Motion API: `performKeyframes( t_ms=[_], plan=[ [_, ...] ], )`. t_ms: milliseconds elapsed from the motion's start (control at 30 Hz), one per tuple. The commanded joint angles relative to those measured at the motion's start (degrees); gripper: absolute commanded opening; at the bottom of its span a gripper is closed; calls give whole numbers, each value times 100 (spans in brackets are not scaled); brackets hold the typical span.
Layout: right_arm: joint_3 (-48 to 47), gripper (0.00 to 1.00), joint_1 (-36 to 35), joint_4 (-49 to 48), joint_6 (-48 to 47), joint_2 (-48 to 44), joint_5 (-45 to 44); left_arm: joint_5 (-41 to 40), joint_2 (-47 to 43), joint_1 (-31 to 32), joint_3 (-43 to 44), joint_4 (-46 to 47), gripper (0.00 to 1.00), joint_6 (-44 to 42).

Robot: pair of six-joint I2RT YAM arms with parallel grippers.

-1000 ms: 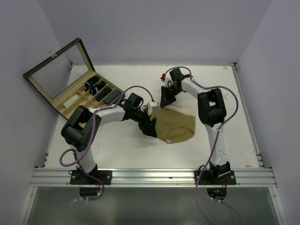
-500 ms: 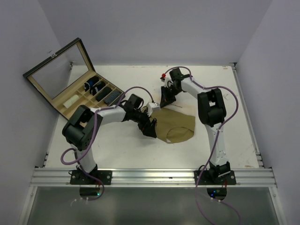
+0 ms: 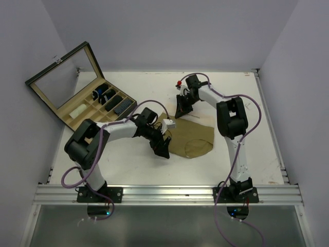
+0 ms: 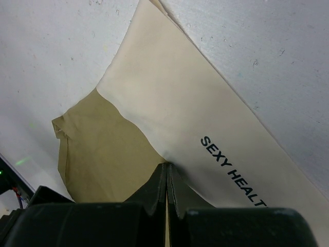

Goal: Roll the underwear
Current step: Flatten the underwear

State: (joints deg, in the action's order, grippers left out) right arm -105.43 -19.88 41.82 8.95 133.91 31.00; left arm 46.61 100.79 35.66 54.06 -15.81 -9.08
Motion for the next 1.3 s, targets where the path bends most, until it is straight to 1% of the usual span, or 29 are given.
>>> performKeyframes(
  t_ms=[0, 133, 233, 267, 300, 333, 400, 433, 500, 533, 567, 600, 633, 667, 700, 733, 767, 800, 833, 867, 900, 933, 967, 1000, 1067, 1133, 1200, 1267],
  plan=[
    [-136, 0, -16, 54, -148, 57, -218, 32, -112, 160, -89, -493, 98, -85],
    [-145, 0, -34, 98, -201, -39, -95, -204, -270, 196, -28, -467, 100, 29],
    [-75, 0, -34, -7, -271, -276, 98, -617, -604, 178, 25, -405, 100, 117],
    [-22, 0, -34, -42, -280, -364, 134, -888, -857, 178, 34, -379, 100, 143],
    [4, 1, -34, -95, -315, -470, 177, -1038, -1007, 178, 52, -361, 100, 126],
    [39, 6, -34, -217, -324, -593, 239, -1179, -1157, 178, 95, -326, 100, 74],
    [101, 11, -25, -324, -359, -997, 283, -1522, -1623, 178, 157, -282, 100, -119],
    [75, 18, -34, -367, -385, -1137, 249, -1645, -1755, 178, 288, -291, 100, -181],
    [22, 29, -25, -350, -560, -1603, 108, -2355, -1993, 161, 429, -221, 100, -60],
    [22, 40, -7, -359, -631, -1787, 21, -2524, -1993, 108, 621, -203, 100, -24],
    [83, 46, 19, -359, -718, -2120, -163, -2508, -1950, 30, 736, -212, 100, -50],
    [136, 52, 28, -368, -850, -2314, -234, -2560, -1889, -180, 955, -212, 100, 20],
    [310, 65, 45, -411, -851, -2482, -322, -2778, -1801, -260, 1087, -168, 100, 125],
    [451, 72, 106, -473, -1034, -2631, -532, -3032, -1583, -313, 1237, -194, 100, 169],
    [583, 79, 133, -517, -1018, -2929, -647, -2791, -1441, -453, 1534, -238, 100, 100],
    [854, 87, 255, -543, -1001, -3027, -761, -2493, -1161, -559, 1685, -247, 100, 56],
    [970, 87, 343, -535, -992, -3089, -823, -2107, -1019, -665, 1826, -212, 98, 38],
    [1076, 86, 457, -491, -1044, -3142, -554, -2060, -879, -779, 2071, -116, 93, 116],
    [1268, 81, 737, -360, -1053, -3143, -351, -2068, -581, -806, 2186, -71, 91, 195],
    [1340, 78, 870, -272, -940, -3125, -210, -2129, -430, -841, 2274, -10, 88, 257],
    [1428, 72, 976, -106, -939, -3082, 131, -2130, -281, -876, 2441, 60, 86, 301],
    [1646, 67, 1134, -52, -939, -3072, 186, -2095, -27, -877, 2495, 96, 82, 284],
    [1787, 64, 1179, -51, -756, -3081, 230, -2155, 71, -868, 2521, 166, 76, 362],
    [1937, 57, 1197, -51, -772, -3107, 248, -2200, 168, -868, 2530, 279, 74, 389],
    [2402, 53, 1206, -209, -755, -3151, 231, -2226, 458, -876, 2539, 315, 69, 398],
    [2736, 47, 1206, -472, -711, -3108, 144, -2261, 738, -868, 2521, 404, 66, 398],
    [2869, 42, 1206, -605, -710, -3011, 29, -2209, 941, -877, 2574, 334, 63, 425],
    [3001, 39, 1214, -745, -763, -2792, -94, -2174, 1205, -877, 2601, 281, 62, 477]
  ],
)
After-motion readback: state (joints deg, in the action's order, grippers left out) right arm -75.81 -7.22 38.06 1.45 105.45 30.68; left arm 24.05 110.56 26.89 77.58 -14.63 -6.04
